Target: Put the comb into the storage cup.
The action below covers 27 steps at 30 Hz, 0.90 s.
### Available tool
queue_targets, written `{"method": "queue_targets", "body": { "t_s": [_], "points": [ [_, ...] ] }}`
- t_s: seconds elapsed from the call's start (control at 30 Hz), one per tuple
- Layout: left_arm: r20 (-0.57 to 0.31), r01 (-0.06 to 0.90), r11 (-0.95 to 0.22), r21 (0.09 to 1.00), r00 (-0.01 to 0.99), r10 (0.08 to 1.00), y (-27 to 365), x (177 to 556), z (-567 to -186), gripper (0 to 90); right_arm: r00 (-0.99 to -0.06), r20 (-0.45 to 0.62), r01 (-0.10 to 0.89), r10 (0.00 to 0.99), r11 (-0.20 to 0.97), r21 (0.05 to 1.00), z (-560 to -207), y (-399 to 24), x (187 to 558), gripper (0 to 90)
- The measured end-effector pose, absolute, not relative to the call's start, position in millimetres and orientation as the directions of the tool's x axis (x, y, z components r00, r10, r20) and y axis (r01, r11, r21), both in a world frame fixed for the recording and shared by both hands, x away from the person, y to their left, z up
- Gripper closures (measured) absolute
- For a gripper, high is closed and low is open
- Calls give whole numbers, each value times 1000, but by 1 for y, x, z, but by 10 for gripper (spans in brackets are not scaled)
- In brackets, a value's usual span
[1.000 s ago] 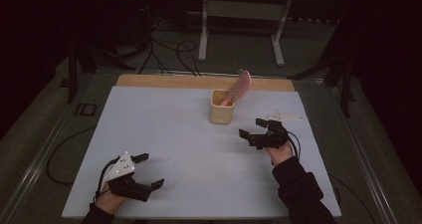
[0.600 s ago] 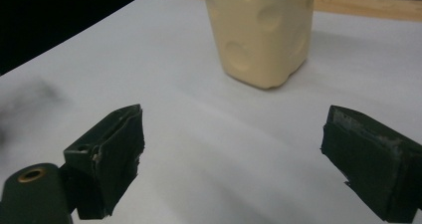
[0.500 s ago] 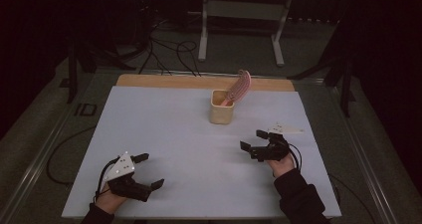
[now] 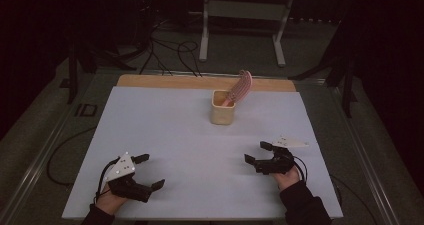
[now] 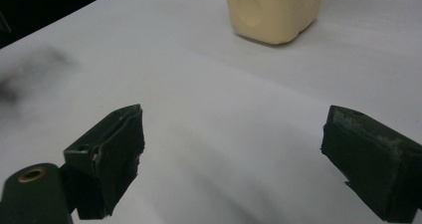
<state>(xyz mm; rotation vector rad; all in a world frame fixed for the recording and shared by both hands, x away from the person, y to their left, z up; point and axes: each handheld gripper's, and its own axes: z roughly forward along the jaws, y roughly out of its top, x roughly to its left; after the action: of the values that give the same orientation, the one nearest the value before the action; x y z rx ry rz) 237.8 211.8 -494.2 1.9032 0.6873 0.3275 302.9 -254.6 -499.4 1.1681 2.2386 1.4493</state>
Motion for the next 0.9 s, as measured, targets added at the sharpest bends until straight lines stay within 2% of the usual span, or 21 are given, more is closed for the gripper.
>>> {"method": "queue_targets", "body": {
  "t_s": [0.27, 0.9],
  "points": [
    [-79, 311, -295, 903, 797, 599, 212, 238, -494, 3, -670, 180, 470, 720, 223, 854, -502, -261, 290, 96],
    [-77, 312, -299, 902, 797, 599, 212, 238, -495, 3, -666, 174, 466, 726, 221, 857, -511, -281, 262, 98]
  ]
}}
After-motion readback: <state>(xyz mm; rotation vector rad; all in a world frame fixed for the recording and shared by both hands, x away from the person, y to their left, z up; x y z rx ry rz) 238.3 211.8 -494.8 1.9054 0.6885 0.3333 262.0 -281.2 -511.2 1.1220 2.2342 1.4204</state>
